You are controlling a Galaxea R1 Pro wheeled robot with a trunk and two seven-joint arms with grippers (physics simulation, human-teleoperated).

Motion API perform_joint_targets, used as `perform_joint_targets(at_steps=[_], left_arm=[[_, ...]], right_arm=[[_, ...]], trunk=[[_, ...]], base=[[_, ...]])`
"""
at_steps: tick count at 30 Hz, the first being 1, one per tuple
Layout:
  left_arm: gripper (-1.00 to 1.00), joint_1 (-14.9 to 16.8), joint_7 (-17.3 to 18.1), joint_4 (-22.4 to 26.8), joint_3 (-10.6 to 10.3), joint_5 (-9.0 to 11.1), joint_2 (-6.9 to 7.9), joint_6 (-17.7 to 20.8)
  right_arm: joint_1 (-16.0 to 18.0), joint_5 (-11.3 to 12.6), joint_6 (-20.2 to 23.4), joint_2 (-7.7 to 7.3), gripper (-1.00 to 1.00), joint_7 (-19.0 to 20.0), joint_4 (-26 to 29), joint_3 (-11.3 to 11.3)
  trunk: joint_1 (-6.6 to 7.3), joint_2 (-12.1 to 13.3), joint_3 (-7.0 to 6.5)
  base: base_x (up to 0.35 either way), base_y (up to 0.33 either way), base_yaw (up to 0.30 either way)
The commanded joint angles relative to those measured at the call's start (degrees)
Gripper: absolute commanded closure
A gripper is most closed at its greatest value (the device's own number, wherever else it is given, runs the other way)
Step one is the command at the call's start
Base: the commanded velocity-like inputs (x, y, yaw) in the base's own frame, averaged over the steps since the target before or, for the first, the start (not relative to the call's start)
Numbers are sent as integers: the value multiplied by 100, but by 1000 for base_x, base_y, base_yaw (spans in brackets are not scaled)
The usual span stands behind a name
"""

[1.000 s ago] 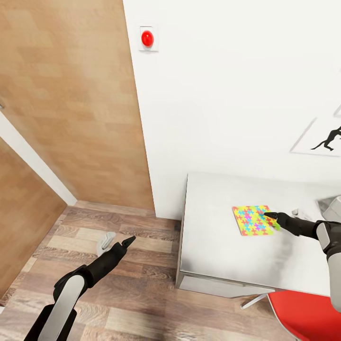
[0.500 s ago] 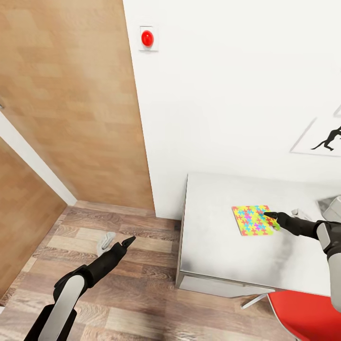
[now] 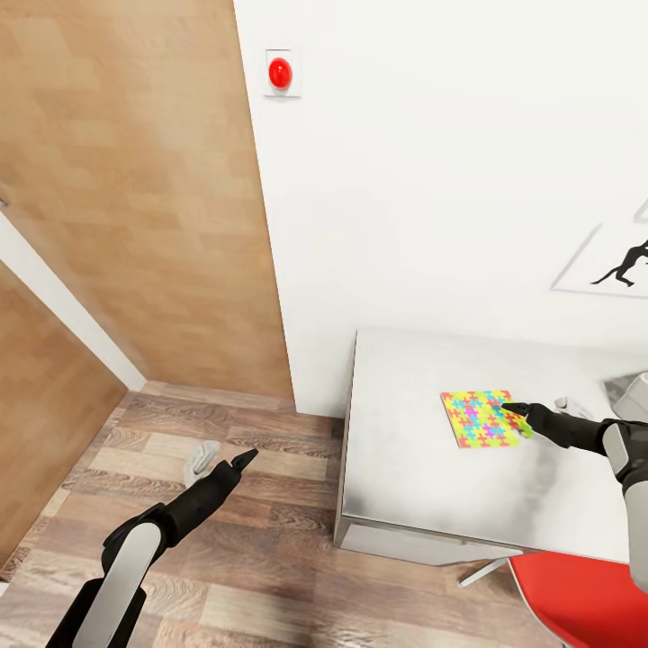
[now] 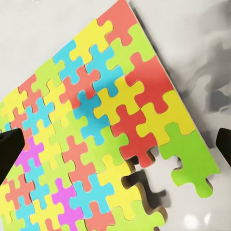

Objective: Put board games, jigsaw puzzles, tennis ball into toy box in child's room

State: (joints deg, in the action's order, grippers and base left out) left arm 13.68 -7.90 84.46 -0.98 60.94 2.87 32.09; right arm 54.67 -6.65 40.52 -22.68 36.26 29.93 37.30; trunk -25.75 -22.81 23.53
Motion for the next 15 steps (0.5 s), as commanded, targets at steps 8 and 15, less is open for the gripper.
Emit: perform_joint_targets(at_steps=[8, 15], left_arm=[[-100, 3, -53, 9, -7, 60, 3, 8], [-100, 3, -53, 9, -7, 61, 3, 9]], right_arm=[[8, -58, 26, 2, -100, 47, 4, 40], [8, -58, 26, 3, -100, 48, 5, 42]], trunk=[[-3, -10, 9], [-3, -10, 9]], base=[[0, 0, 0], [0, 0, 25]])
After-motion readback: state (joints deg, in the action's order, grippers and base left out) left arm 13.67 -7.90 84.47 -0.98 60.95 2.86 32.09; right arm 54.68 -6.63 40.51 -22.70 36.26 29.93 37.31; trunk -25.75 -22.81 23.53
